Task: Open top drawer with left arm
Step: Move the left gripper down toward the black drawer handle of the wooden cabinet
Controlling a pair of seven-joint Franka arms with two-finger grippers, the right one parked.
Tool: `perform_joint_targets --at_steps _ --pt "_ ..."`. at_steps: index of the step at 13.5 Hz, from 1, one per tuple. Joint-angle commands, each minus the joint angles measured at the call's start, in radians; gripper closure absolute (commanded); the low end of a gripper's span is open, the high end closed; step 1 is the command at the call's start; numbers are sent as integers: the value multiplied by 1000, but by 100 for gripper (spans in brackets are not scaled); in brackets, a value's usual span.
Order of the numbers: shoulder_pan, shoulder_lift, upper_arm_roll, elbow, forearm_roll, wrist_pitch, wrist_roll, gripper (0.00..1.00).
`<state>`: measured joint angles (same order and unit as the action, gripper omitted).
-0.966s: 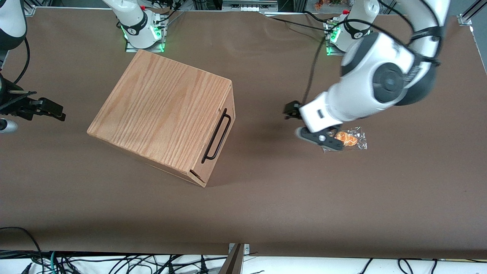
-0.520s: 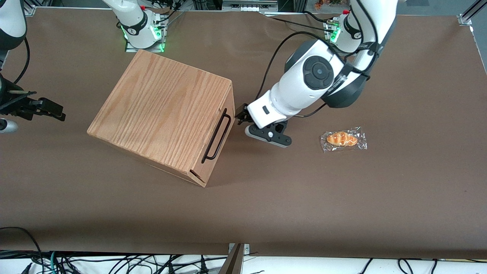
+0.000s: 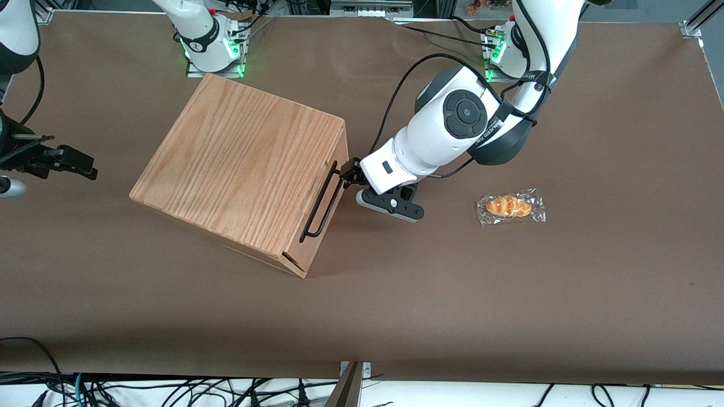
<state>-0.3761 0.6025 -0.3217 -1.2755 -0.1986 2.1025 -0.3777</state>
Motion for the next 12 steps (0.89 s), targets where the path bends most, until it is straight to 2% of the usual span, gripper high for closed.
perform_joint_targets --at_steps 1,12 --pt "-29 33 6 28 -27 42 8 0" --pt "-70 94 7 22 -19 178 13 0"
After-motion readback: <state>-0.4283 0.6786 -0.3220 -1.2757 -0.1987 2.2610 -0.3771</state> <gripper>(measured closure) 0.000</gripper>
